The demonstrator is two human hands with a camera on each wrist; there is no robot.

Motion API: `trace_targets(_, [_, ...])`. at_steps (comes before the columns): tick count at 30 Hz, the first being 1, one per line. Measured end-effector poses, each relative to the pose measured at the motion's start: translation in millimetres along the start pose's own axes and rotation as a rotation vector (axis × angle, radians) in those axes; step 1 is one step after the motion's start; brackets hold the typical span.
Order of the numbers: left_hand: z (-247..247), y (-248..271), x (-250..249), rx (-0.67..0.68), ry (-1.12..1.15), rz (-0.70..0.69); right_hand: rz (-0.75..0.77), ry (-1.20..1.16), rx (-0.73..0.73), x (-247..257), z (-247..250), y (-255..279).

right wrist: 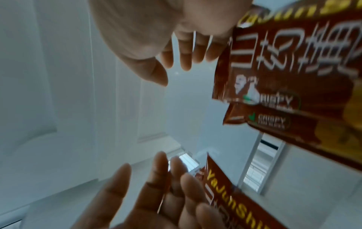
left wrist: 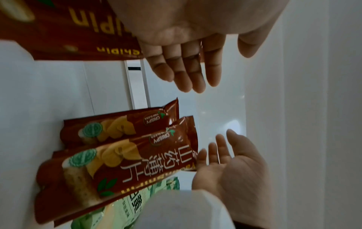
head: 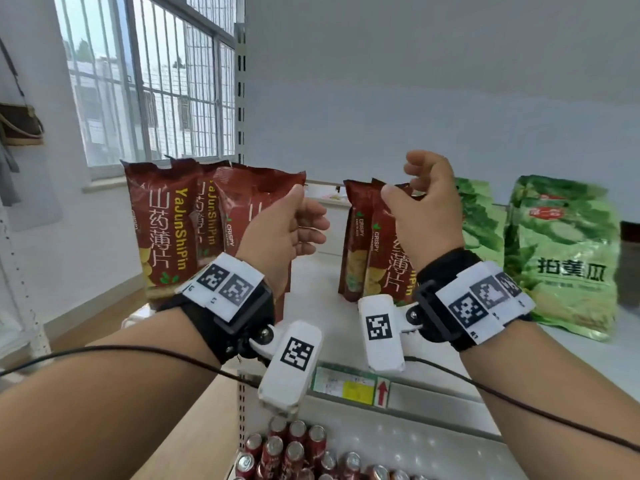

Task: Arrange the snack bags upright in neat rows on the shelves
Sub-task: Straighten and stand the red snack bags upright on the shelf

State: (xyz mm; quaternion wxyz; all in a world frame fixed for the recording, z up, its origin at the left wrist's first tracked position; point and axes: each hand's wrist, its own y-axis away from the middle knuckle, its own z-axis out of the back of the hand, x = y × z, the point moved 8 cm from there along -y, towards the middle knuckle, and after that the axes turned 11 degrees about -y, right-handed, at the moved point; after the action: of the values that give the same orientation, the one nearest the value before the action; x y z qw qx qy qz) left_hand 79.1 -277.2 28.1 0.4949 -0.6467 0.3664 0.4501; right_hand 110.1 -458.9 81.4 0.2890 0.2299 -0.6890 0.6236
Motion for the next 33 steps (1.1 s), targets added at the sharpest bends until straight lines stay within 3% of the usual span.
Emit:
trace_targets(3, [-22,-2,3,0.053,-0.021,0.022,0.001,0.114,-0.177,-4,37,-10])
trace_targets(5, [-34,-6,5,0.074,-0.062,0.05,-0.084,0.165,-0.222,-19,53,-16])
trace_targets(8, [-46,-13,12,0.083,-0.148,0.082,-0.336,-0.004,-0.106,-52,49,-16])
trace_targets(10, [-53,-19,17,0.106,-0.214,0.05,-0.414,-0.036,-0.021,-61,42,-11])
trace_targets(16, [-69,-31,18,0.083,-0.041,-0.015,-0.362,-0.26,0.112,-58,34,-2])
trace_targets(21, [-77,-38,21,0.081,0.038,0.032,-0.352,-0.353,0.209,-54,39,2])
trace_targets(26, [-77,-39,28,-0.056,0.131,0.115,-0.391,-0.439,0.206,-62,43,2])
trace_targets(33, [-86,-29,31,-0.089,0.273,0.128,-0.405,-0.525,0.212,-71,44,-1])
